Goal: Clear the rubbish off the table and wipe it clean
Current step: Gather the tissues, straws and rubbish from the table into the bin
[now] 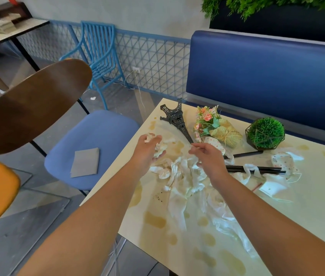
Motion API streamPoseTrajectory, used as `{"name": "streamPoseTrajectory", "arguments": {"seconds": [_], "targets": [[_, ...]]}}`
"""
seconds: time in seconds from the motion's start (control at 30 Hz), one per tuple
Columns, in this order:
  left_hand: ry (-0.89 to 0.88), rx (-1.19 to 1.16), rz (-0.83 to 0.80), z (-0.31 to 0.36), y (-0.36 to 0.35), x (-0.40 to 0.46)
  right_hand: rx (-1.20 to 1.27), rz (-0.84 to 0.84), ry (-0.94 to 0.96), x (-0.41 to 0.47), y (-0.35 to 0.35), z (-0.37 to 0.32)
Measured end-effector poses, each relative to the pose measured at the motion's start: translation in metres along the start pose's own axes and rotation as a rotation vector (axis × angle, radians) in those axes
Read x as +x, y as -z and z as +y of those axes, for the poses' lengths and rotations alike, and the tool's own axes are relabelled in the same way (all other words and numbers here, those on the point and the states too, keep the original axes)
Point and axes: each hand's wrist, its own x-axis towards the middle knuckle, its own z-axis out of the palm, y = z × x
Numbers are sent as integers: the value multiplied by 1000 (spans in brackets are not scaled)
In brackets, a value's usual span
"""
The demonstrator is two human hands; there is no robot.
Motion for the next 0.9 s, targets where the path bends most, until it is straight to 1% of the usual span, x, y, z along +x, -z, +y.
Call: {"name": "streamPoseTrajectory", "arguments": {"seconds": [0.07,0.13,0.2,0.27,0.33,0.4,0.43,0.5,0.53,0.57,0.63,0.73,0.8,0.9], "targets": [[-26,190,-79,-4,3,-2,114,-9,3,1,-6,-9],[-118,444,-200,-8,3,-5,278,-35,-17,0,-12,-20],[-180,629,-298,-11,3,-6,411,-68,-45,1,-17,-30],[-168,717,-339,-11,2,-7,482,-96,-57,3,-21,-35],[-148,766,-340,-7,1,-8,516,-118,-71,5,-22,-37],[-133,780,-315,-4,1,-8,495,-120,-93,5,-23,-37],[-126,749,-284,-2,2,-7,409,-111,-85,5,-23,-37],[-102,676,-209,0,3,-2,100,-101,-15,4,-23,-36],[-94,657,-196,1,4,0,-27,-122,21,3,-23,-34],[-93,639,-190,2,3,1,-100,-156,43,1,-25,-33],[-59,591,-206,2,5,6,-124,-218,52,-2,-27,-30],[-14,461,-246,2,5,5,-136,-260,111,0,-32,-25],[-23,481,-260,3,4,3,-115,-241,106,5,-34,-23],[1,497,-251,4,6,0,-46,-157,62,15,-30,-27]]}}
